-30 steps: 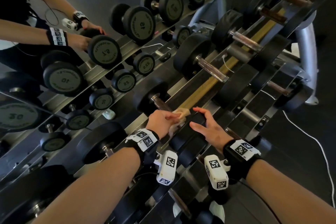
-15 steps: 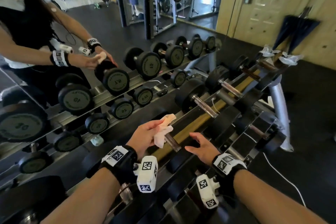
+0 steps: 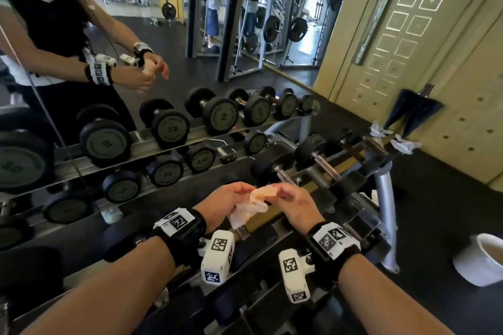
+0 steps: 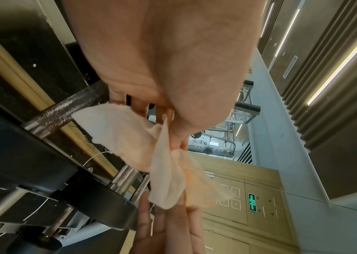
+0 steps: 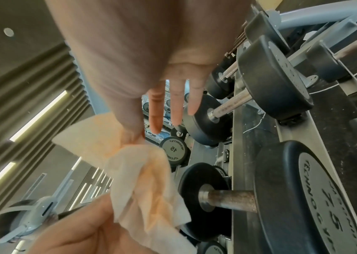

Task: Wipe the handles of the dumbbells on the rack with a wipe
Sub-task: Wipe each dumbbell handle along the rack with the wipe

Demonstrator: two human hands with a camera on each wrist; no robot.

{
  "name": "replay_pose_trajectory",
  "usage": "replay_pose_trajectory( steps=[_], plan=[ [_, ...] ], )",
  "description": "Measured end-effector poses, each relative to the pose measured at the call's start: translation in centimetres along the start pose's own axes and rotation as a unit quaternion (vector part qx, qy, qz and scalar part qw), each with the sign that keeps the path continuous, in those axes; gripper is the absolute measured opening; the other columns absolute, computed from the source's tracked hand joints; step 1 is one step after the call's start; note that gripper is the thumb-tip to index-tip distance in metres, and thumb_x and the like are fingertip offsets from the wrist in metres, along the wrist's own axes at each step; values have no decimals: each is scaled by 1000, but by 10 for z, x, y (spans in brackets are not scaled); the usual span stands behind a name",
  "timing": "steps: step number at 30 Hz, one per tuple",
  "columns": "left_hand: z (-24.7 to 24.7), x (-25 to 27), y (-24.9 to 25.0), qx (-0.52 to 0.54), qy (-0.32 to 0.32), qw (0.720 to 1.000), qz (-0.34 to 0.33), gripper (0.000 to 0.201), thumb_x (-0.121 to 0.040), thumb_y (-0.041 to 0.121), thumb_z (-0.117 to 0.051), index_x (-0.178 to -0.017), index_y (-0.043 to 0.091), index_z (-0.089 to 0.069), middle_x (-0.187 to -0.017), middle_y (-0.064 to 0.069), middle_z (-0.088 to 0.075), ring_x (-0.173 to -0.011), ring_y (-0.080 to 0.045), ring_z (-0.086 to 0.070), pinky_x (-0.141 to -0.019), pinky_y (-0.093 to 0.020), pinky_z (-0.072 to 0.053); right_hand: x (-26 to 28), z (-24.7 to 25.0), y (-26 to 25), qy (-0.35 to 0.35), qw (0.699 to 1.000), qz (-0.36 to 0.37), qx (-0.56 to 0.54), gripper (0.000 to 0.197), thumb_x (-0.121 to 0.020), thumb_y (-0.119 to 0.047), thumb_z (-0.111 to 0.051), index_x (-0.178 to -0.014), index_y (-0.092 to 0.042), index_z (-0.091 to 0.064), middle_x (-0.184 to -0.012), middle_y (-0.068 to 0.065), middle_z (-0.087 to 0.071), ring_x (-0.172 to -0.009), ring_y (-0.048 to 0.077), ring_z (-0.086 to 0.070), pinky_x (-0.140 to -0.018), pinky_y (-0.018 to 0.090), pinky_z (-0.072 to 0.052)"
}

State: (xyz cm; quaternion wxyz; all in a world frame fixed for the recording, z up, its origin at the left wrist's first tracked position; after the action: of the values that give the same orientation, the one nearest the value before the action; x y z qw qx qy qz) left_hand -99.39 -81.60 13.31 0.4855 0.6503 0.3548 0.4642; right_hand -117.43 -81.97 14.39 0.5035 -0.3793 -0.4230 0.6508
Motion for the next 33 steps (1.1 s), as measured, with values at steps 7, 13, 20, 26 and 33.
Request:
replay_pose_trajectory(
  steps=[7,13,20,26,33],
  plan=[
    [-30,-7,-6,51,76,996,12,17,-98,8,-54,-109,7,-67,-108,-13,-69,-96,-23,-65,-81,-33,-56,11,52,1,-6,998,-2,-67,22,-96,-8,-58,-78,-18,-67,-89,15,-71,-88,25,-68,-84,37,-56],
    [-118,-11,10,-18,52,998,-29,26,-97,36,-57,-108,19,-73,-111,-3,-73,-107,-17,-66,-92,-26,-51,19,117,18,55,996,-60,-42,24,-98,-21,-54,-76,-13,-58,-77,12,-61,-72,25,-60,-66,36,-52],
    [-200,-38,-2,-113,121,986,-25,59,-67,37,-88,-117,28,-57,-116,4,-61,-104,-12,-61,-75,-24,-56,20,187,24,26,992,9,121,26,-95,-25,-61,-71,-22,-52,-69,-8,-54,-60,-2,-51,-56,12,-38],
    [-209,-45,6,-167,220,959,-71,15,-90,28,-67,-81,17,-72,-74,1,-70,-67,-8,-63,-70,-27,-52,23,212,36,-25,993,-8,112,17,-92,-29,-66,-79,-23,-58,-72,-7,-60,-66,7,-57,-62,22,-42],
    [-191,-35,9,-29,255,966,-39,14,-100,22,-48,-103,21,-62,-102,-11,-67,-92,-28,-66,-76,-42,-59,24,220,39,-81,995,-47,-23,12,-92,-18,-67,-100,-24,-60,-62,-8,-66,-56,5,-59,-52,19,-48]
  ],
)
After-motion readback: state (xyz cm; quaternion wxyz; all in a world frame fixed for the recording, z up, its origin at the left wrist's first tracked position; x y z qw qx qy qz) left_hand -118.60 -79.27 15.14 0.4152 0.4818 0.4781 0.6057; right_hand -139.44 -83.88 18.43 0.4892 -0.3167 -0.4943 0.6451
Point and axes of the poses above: each hand's wrist, its own x-axis away from the middle knuckle, its own z-axis out of the back of the hand, y = z × x, the point moved 4 cm from there along -x, towards the middle knuckle
